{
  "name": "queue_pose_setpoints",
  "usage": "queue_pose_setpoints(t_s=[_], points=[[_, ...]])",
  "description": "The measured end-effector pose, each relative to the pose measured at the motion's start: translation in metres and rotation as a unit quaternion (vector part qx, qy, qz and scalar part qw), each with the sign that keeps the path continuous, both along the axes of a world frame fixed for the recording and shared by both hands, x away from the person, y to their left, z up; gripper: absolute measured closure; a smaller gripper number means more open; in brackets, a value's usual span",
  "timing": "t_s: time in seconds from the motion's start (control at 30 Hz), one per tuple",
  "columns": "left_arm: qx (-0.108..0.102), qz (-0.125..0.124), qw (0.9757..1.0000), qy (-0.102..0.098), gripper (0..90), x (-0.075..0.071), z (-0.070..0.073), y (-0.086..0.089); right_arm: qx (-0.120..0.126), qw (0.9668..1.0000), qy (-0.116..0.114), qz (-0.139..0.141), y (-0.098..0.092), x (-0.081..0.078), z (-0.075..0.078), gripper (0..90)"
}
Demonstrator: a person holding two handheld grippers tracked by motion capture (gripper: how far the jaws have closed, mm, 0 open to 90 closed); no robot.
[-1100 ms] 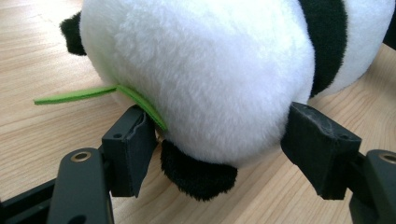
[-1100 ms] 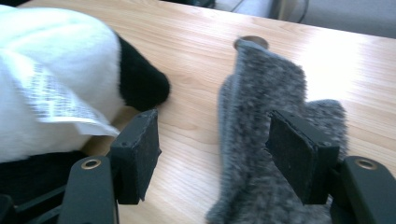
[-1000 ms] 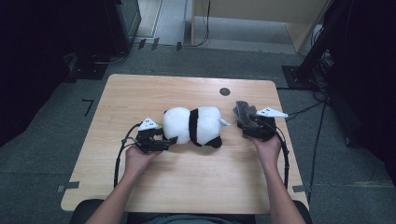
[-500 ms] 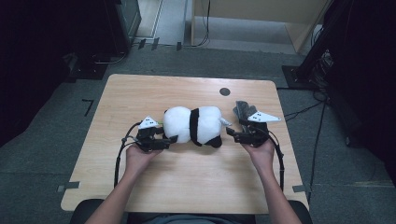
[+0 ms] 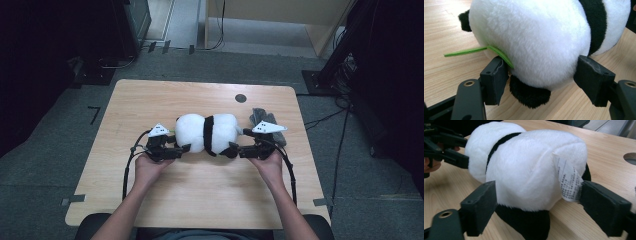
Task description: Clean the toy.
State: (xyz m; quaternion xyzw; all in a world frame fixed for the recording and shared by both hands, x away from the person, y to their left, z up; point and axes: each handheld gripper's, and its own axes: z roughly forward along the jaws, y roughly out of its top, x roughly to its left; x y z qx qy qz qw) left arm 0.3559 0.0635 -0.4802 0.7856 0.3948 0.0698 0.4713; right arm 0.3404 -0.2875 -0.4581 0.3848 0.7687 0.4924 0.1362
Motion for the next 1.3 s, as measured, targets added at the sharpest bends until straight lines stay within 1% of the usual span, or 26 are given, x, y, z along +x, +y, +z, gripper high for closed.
queue_pose_setpoints(t_s=[0.1,0.23,0.33,0.43,0.5,0.57,0.67,0.77,0.8,0.9,0.97,1.07,1.13,1.2,1.23,1.3], points=[[0.000,0.000,1.0000,-0.001,28.9,0.000,0.000,0.000,0.001,1.0000,0.000,-0.008,0.005,0.003,-0.001,13.2],[-0.001,-0.001,1.0000,0.000,29.0,0.001,-0.001,0.000,-0.007,1.0000,0.006,-0.002,0.015,0.007,-0.004,11.7],[-0.006,0.002,1.0000,0.007,28.9,0.001,-0.001,-0.001,-0.012,0.9999,0.005,0.003,0.025,0.010,-0.005,4.6],[-0.006,0.004,1.0000,0.007,29.0,0.001,-0.001,-0.003,-0.026,0.9996,-0.005,-0.005,0.032,0.013,-0.008,3.4],[-0.004,0.007,1.0000,0.006,29.0,0.001,-0.002,-0.004,-0.040,0.9990,-0.014,-0.017,0.037,0.014,-0.009,3.4],[-0.004,0.010,0.9999,0.005,29.0,0.001,-0.002,-0.004,-0.048,0.9983,-0.020,-0.026,0.041,0.015,-0.011,4.7],[-0.007,0.013,0.9999,0.006,29.3,0.002,-0.002,-0.004,-0.052,0.9978,-0.024,-0.031,0.042,0.016,-0.013,10.6],[-0.007,0.016,0.9998,0.006,29.6,0.003,-0.002,-0.005,-0.051,0.9977,-0.027,-0.034,0.042,0.017,-0.013,21.8],[-0.008,0.017,0.9998,0.005,29.6,0.003,-0.002,-0.005,-0.050,0.9978,-0.027,-0.034,0.041,0.018,-0.014,26.3],[-0.012,0.016,0.9998,0.003,29.5,0.003,-0.002,-0.006,-0.033,0.9988,-0.015,-0.033,0.037,0.021,-0.013,45.7],[-0.014,0.013,0.9998,0.001,29.6,0.003,-0.001,-0.005,-0.024,0.9992,-0.010,-0.030,0.034,0.023,-0.013,55.4],[-0.018,0.009,0.9998,-0.006,30.2,0.003,0.000,-0.001,-0.010,0.9996,-0.002,-0.025,0.030,0.025,-0.011,58.1],[-0.016,0.006,0.9998,-0.009,30.2,0.005,0.004,0.004,-0.003,0.9997,0.000,-0.026,0.025,0.026,-0.009,59.8],[-0.013,0.009,0.9997,-0.021,30.5,0.006,0.007,0.009,-0.001,0.9997,-0.003,-0.024,0.020,0.026,-0.006,60.3],[-0.017,0.012,0.9994,-0.026,31.1,0.006,0.008,0.012,0.000,0.9997,-0.004,-0.022,0.016,0.027,-0.004,60.5],[-0.025,0.016,0.9993,-0.025,31.3,0.009,0.011,0.021,0.005,0.9998,-0.005,-0.020,0.008,0.027,0.000,60.6]])
